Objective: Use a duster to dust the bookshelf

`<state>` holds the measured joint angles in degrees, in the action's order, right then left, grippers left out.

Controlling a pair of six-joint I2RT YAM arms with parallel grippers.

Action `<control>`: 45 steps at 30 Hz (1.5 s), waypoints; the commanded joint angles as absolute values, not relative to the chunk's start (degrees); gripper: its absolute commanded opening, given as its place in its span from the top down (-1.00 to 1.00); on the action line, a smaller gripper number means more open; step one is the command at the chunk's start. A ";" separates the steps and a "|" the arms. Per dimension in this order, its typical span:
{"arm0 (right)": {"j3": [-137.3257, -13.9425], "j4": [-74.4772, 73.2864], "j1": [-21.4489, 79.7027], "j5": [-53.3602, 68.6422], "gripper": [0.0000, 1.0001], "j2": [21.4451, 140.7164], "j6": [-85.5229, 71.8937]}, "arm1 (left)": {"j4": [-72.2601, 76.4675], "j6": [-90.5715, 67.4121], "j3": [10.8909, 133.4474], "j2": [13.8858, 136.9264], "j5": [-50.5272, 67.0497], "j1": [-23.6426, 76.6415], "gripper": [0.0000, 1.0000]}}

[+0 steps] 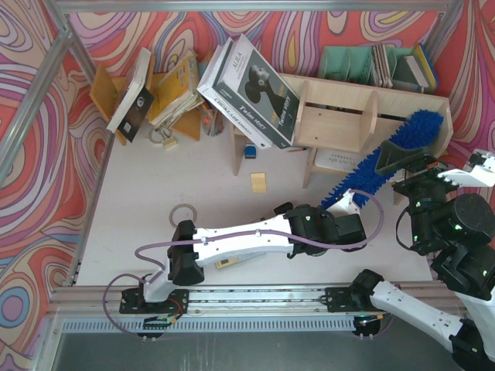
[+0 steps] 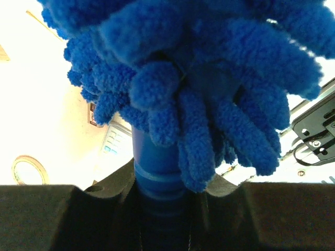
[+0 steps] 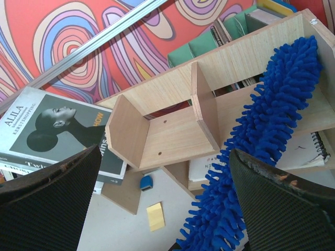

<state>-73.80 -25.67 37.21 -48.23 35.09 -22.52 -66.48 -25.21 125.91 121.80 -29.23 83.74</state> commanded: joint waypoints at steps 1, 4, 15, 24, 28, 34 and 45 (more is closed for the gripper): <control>-73.48 -24.43 37.53 -49.77 -0.92 34.37 -22.62 | -65.38 -24.16 127.79 118.77 -31.41 83.70 1.00; -73.31 -24.57 37.53 -49.74 -0.92 34.20 -22.67 | -65.95 -24.34 127.51 119.47 -31.14 83.63 1.00; -73.15 -25.36 37.55 -49.92 -0.92 34.06 -23.11 | -67.63 -24.78 122.00 120.49 -29.49 84.29 1.00; -72.97 -25.22 37.53 -49.92 -0.93 34.18 -23.18 | -69.20 -25.53 121.59 118.02 -30.96 85.25 1.00; -73.04 -25.27 37.53 -49.88 -0.93 34.28 -23.23 | -70.46 -25.79 121.23 115.98 -31.99 86.34 1.00; -72.90 -25.70 37.55 -49.62 -0.93 34.10 -23.89 | -71.80 -29.91 117.89 113.63 -32.39 86.30 1.00; -72.29 -26.07 37.53 -49.32 -0.93 33.51 -24.57 | -86.62 -34.87 139.34 123.94 -30.78 86.45 1.00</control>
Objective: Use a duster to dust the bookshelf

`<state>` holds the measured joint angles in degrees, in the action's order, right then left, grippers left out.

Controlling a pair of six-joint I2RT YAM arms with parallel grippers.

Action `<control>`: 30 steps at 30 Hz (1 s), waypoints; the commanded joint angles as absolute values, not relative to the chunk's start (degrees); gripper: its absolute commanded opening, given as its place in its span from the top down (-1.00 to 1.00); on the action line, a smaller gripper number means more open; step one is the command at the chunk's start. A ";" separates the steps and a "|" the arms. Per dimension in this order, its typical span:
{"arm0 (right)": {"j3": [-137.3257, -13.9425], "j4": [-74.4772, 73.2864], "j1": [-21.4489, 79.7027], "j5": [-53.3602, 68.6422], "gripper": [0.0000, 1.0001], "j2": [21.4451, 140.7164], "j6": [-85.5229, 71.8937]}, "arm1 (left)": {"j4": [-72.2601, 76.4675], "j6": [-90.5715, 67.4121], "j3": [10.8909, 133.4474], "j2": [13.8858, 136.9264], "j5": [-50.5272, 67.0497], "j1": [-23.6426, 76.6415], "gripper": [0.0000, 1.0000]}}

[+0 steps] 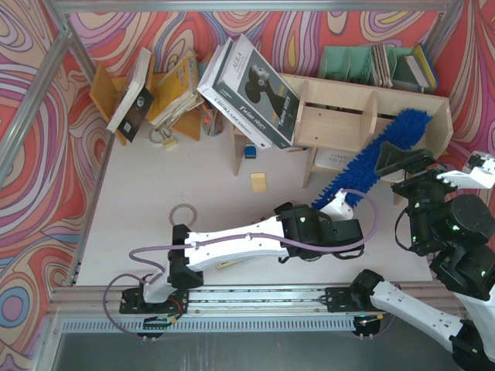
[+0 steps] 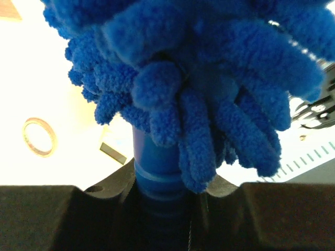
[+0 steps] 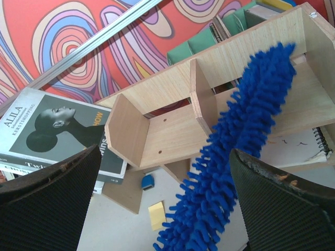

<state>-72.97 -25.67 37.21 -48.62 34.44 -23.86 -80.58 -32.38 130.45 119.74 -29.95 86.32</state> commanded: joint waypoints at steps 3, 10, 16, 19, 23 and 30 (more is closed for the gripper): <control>-71.97 -26.27 37.53 -49.34 -0.93 33.02 -24.79 | -89.40 -34.35 147.06 128.00 -29.84 86.48 1.00; -71.57 -26.38 37.53 -49.66 -0.93 31.69 -24.95 | -90.27 -33.81 150.83 131.54 -27.13 86.35 1.00; -71.01 -25.81 37.53 -49.66 -0.93 31.79 -24.78 | -93.59 -36.13 150.57 132.45 -27.54 86.06 1.00; -70.27 -25.38 37.53 -49.44 -0.93 31.88 -25.00 | -96.08 -38.57 149.68 131.98 -29.77 86.05 1.00; -69.34 -25.15 37.53 -49.36 -0.93 31.88 -25.39 | -98.46 -41.99 148.94 130.63 -33.29 85.83 1.00; -69.37 -25.25 37.53 -49.52 -0.94 31.60 -25.10 | -94.67 -39.33 149.87 131.06 -30.99 85.44 1.00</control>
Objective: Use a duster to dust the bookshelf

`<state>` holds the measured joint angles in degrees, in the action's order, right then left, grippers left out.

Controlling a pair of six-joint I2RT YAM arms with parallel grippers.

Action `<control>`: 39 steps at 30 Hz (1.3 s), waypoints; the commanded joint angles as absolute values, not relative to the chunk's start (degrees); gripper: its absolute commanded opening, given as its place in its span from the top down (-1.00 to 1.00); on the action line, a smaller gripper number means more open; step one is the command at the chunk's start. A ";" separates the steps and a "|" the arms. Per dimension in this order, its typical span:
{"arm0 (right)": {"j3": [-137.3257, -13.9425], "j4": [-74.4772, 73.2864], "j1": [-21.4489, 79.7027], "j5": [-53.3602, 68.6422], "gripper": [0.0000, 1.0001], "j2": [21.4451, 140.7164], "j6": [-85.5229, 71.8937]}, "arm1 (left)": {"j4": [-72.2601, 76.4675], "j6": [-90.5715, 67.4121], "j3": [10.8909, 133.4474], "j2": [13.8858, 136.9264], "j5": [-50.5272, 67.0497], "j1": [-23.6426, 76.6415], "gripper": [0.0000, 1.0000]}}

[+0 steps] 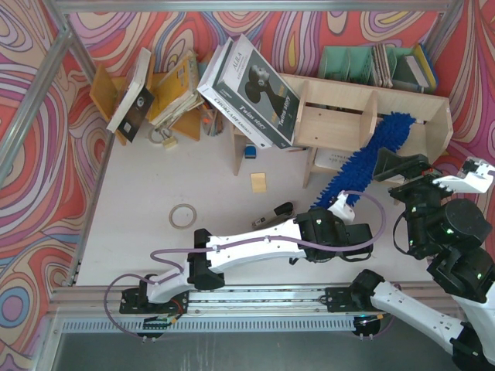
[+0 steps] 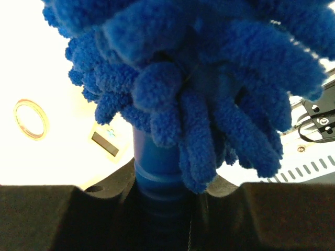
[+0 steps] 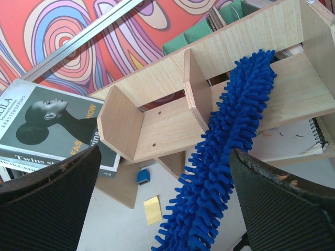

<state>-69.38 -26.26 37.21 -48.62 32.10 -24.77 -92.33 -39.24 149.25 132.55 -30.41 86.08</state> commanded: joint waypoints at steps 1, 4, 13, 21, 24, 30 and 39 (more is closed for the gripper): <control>-69.35 -25.37 37.53 -49.56 -0.94 31.50 -24.99 | -94.21 -38.62 150.57 131.33 -30.34 85.43 1.00; -69.26 -25.38 37.54 -49.87 -0.94 31.08 -24.96 | -91.75 -35.70 151.17 132.08 -28.06 85.53 1.00; -69.06 -25.33 37.53 -50.31 -0.94 30.84 -24.88 | -87.19 -29.75 150.88 132.26 -23.21 86.23 1.00; -68.69 -24.88 37.53 -50.36 -0.94 30.96 -24.94 | -86.59 -31.92 141.58 126.92 -27.30 87.22 1.00; -68.41 -24.81 37.53 -50.27 -0.94 31.09 -25.09 | -87.55 -36.54 138.66 124.40 -30.31 86.62 1.00; -68.28 -24.68 37.56 -50.18 -0.94 31.11 -25.14 | -89.24 -43.29 136.08 121.47 -35.14 86.48 1.00; -67.35 -24.64 37.53 -50.36 -0.94 30.44 -25.13 | -85.53 -43.95 132.55 117.72 -38.92 87.07 1.00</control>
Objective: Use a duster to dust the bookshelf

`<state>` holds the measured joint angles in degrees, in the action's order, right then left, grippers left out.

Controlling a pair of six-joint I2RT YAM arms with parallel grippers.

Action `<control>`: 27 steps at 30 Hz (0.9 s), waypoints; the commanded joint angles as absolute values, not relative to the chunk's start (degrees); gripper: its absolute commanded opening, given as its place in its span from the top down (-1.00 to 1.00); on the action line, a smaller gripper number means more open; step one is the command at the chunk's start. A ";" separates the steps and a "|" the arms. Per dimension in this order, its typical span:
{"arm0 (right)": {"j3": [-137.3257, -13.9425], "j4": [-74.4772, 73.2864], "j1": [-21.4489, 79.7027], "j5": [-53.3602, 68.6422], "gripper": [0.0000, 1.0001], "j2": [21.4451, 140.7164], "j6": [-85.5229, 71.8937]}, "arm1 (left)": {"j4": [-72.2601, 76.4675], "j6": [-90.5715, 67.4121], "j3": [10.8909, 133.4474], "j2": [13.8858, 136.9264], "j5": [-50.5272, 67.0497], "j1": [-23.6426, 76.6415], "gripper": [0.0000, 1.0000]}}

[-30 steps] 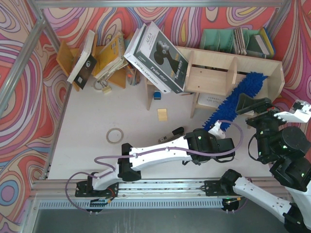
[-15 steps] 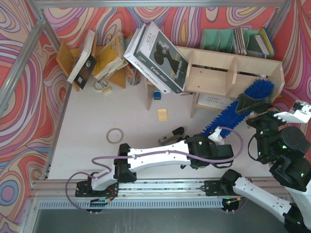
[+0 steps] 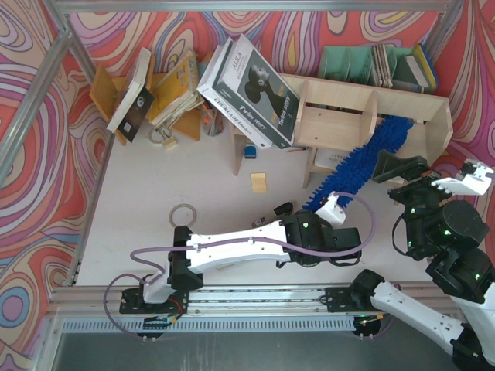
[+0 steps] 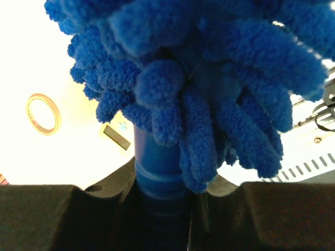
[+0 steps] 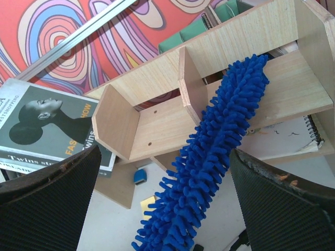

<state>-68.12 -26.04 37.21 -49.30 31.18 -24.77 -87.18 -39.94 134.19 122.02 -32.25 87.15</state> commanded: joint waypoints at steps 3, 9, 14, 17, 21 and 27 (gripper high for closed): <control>-67.00 -24.68 37.53 -50.49 -0.94 30.09 -25.04 | -82.44 -43.10 130.84 115.38 -41.67 87.42 1.00; -67.31 -25.06 37.53 -50.80 -0.94 29.62 -24.95 | -75.93 -41.36 124.65 110.70 -43.82 87.74 1.00; -67.07 -25.09 37.53 -50.81 -0.94 29.62 -25.12 | -74.53 -40.89 122.52 110.74 -42.10 87.72 1.00; -67.06 -25.08 37.53 -50.72 -0.94 29.75 -24.99 | -73.57 -40.05 121.07 111.26 -40.76 87.71 1.00; -67.10 -24.99 37.53 -50.67 -0.94 29.95 -25.18 | -71.22 -38.22 118.53 110.95 -38.33 87.91 1.00; -67.15 -25.06 37.53 -50.54 -0.94 30.06 -25.31 | -67.90 -35.08 116.31 109.47 -39.13 89.03 1.00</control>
